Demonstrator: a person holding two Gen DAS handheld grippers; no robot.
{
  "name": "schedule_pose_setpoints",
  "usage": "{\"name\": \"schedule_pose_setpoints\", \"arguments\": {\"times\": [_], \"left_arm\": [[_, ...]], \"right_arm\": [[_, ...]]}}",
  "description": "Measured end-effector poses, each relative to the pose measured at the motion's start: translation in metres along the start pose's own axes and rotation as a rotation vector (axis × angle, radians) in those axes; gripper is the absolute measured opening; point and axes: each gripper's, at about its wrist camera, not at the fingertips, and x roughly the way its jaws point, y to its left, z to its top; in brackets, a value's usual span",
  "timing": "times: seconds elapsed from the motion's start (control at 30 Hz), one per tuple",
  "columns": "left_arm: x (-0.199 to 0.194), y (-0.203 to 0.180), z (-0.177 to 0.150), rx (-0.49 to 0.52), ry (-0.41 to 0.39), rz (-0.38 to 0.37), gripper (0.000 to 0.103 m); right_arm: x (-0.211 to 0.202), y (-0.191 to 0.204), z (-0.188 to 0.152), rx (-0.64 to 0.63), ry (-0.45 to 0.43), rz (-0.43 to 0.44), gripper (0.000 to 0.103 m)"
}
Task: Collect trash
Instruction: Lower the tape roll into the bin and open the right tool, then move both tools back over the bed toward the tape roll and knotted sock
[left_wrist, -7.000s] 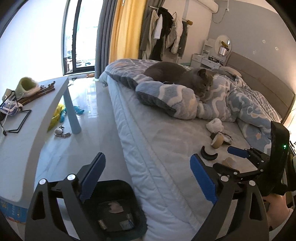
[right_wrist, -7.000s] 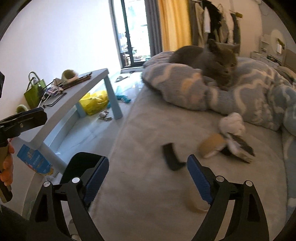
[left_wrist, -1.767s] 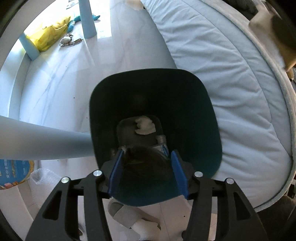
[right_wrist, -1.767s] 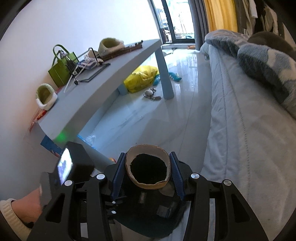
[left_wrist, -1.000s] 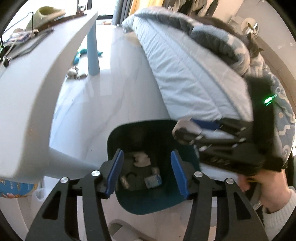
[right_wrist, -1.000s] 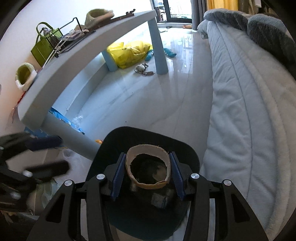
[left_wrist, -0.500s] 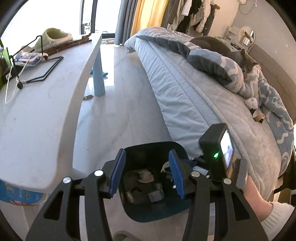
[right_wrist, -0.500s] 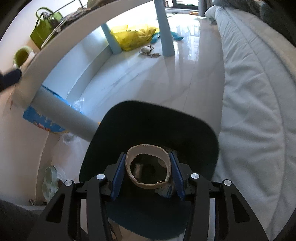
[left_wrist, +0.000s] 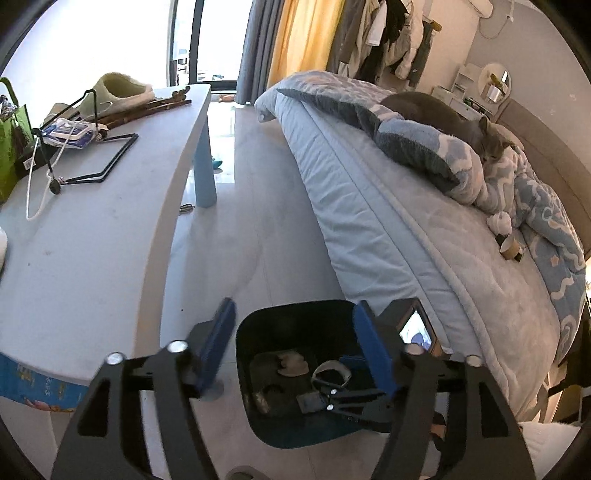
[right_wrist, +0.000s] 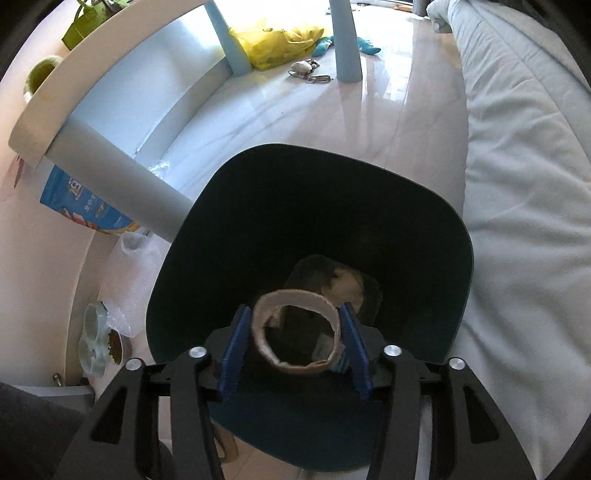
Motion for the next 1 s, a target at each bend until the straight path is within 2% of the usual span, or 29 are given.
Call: {"name": "schedule_pose_setpoints", "arguments": {"times": [0.17,0.33,0.5,0.63,0.83,1.0], "left_arm": [[-0.005,-0.004,0.004,0.033,-0.009,0.056,0.089],[-0.009,-0.003,0.01,-0.006,-0.022,0.072,0.094],[-0.011,-0.011,0.015,0.0,-0.037,0.107,0.096],[-0.011,-0.026,0.019,0.017,-0.051,0.097,0.097],[-0.016,-0.057,0.025,0.043,-0.102,0.028,0.097],[-0.013,-0.081,0.028,0.079,-0.121,0.046,0.097]], "right_arm": [[-0.018,0.001,0.0,-0.01,-0.045,0.02,0.058],[-0.048,0.002,0.002,-0.014,-0.113,0.037,0.06],[-0.092,-0.005,0.002,-0.018,-0.204,0.031,0.065],[-0.122,-0.015,-0.003,-0.021,-0.272,0.006,0.07],[-0.162,-0.035,-0.012,-0.024,-0.352,-0.038,0.077],[-0.186,-0.06,-0.028,0.005,-0.395,-0.075,0.08]]}}
